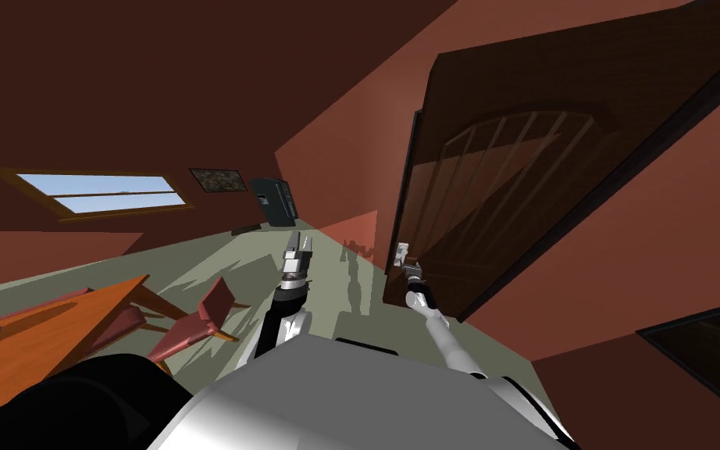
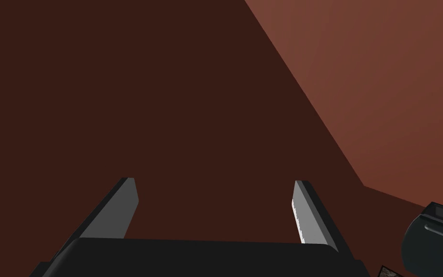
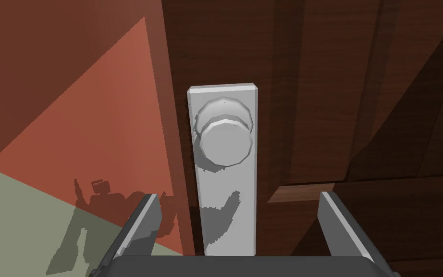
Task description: Pull the door open
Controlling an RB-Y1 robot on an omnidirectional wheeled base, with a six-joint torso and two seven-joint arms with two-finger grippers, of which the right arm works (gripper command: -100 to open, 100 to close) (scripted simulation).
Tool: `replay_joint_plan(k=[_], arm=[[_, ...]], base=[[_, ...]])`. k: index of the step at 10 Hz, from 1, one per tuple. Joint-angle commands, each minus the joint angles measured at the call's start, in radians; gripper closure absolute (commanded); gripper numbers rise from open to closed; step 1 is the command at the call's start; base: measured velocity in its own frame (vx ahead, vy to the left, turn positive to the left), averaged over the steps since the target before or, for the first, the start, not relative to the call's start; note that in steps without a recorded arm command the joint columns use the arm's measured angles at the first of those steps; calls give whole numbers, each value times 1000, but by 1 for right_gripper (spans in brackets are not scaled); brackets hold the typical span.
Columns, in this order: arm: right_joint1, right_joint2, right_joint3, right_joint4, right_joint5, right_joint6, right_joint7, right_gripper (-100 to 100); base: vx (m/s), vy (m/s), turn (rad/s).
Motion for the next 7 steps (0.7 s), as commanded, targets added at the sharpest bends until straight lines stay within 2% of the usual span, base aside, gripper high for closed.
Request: replay_joint_plan(k=[1,2,3,4,5,6,7], arm=[[5,8,22,-20,6,4,-2,-100],[6,9,35,-25,10,4,-7,-100],[5,11,23,-24,7,8,1,-100],[17,-26,20,-21,-1,-1,-29,-100],[21,-40,18,-19,-4,-4,-40,-100],[30,-70,14,-16,-11,-10,-64,-100],[34,-86,12,-14,-14,-14,-77,-100]], base=[[-168,-123,100],[-155,-100,92],[-67,-45,20],[81,33,162],[165,75,154],[188,77,168],[164,49,175]])
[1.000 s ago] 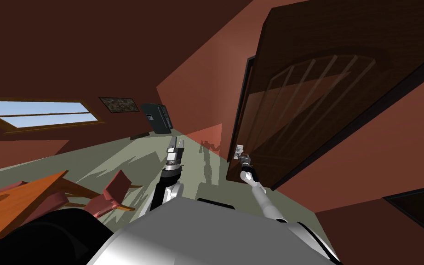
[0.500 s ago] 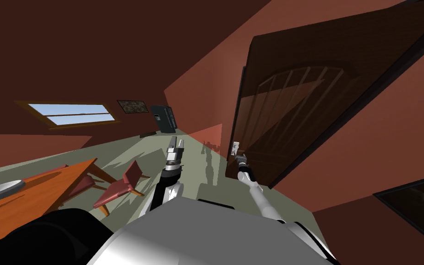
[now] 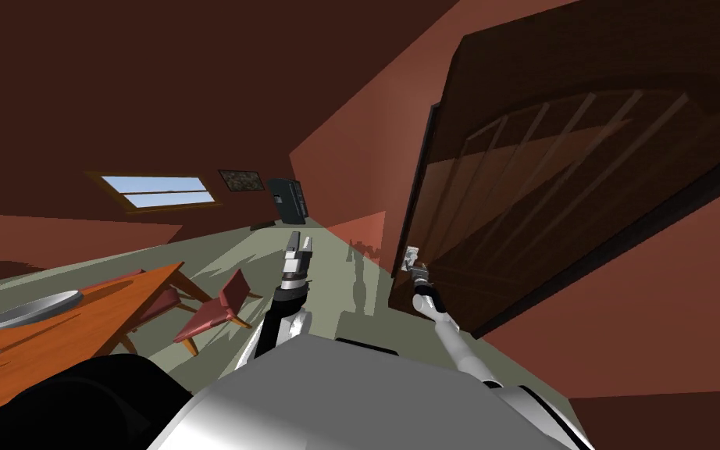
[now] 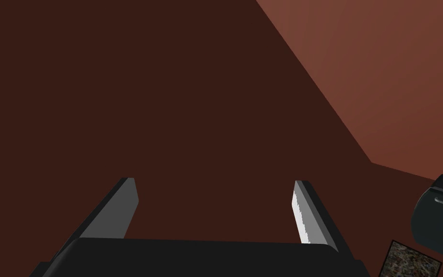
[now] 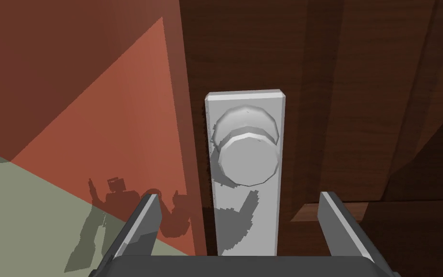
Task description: Pull the door open
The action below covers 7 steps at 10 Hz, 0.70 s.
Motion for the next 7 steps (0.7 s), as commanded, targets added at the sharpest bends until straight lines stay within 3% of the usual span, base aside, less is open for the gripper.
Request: replay_joint_plan(k=[1,3,5,6,7], arm=[[9,-31,-1,4,-6,-9,-28,-100],[18,-62,-6,8,-13,-16,-53,-100],[33,-110,-12,13,-24,-26,-92,-100],[37,-125,-14,15,-27,-29,-104,-100],[25,-115,-6,31,-22,-37,-102,-100]], base=[[132,47,112],[106,33,104],[141,17,166],[159,6,90],[68,-1,10]])
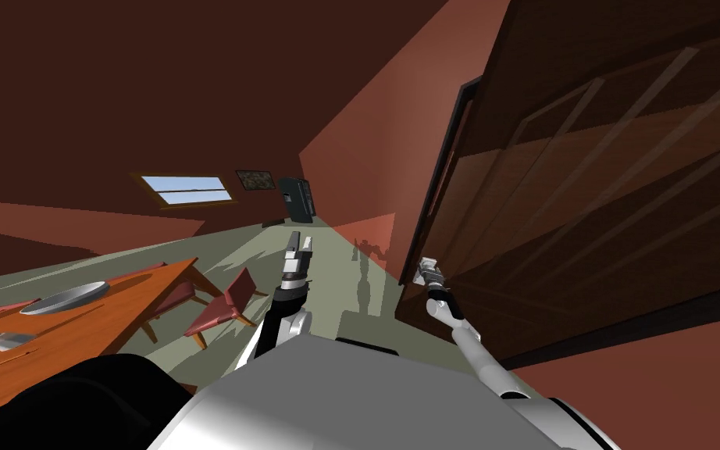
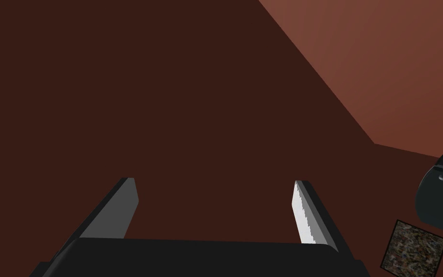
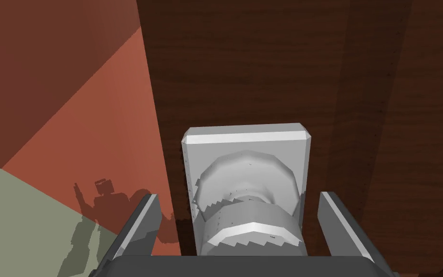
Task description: Pull the door open
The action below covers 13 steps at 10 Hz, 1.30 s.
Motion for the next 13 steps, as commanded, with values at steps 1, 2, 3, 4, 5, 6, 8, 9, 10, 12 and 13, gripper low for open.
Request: replay_joint_plan(k=[1,2,3,4,5,6,8,9,10,12,13], arm=[[1,2,1,-1,1,0,3,100],[1,2,1,-1,1,0,3,100],[1,2,1,-1,1,0,3,100],[1,2,1,-1,1,0,3,100],[1,2,1,-1,1,0,3,100],[1,2,1,-1,1,0,3,100],[8,-17,24,-13,4,3,-18,100],[11,-24,34,-19,5,3,-28,100],[14,-32,46,-26,7,4,-38,100],[21,-49,69,-39,10,5,-60,100],[24,-57,81,-46,12,6,-71,100]], base=[[-10,-3,-29],[-26,-6,-6],[-19,-5,18],[-9,-2,5],[0,0,0],[0,0,0],[-162,-81,128],[-210,-81,133],[-215,-84,102],[-213,-64,119],[-232,-95,120]])
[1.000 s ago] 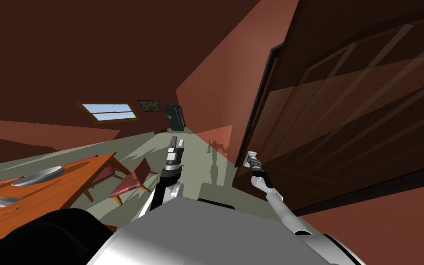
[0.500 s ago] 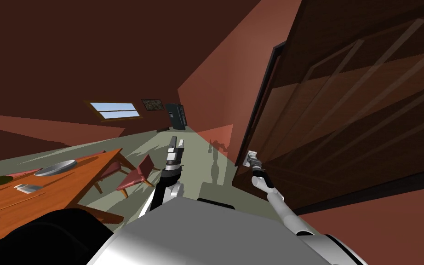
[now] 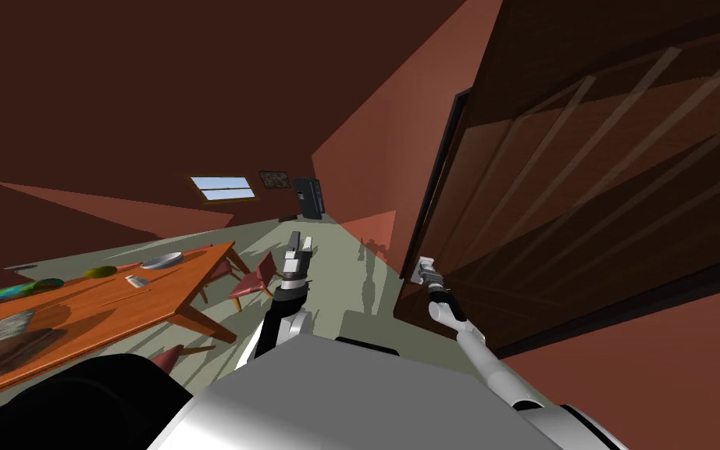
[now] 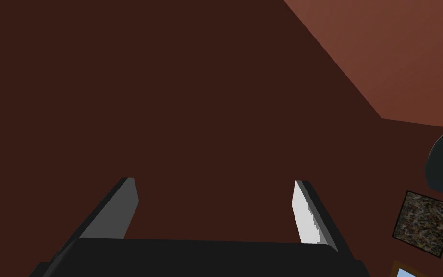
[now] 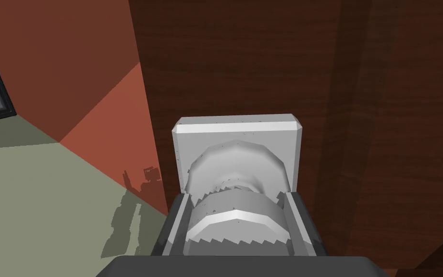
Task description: Pull the door open
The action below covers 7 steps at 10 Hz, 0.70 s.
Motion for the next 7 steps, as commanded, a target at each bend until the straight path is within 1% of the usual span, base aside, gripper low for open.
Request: replay_joint_plan(k=[1,4,5,6,7], arm=[[1,-13,19,-8,3,-1,-19,100],[9,-34,49,-25,7,1,-47,100],[8,-29,43,-21,6,3,-39,100],[14,-39,63,-30,10,2,-55,100],[17,-46,74,-36,12,-1,-65,100]], base=[[-206,-82,115],[-208,-78,106],[-87,-28,32],[-108,-41,81],[-159,-65,91]])
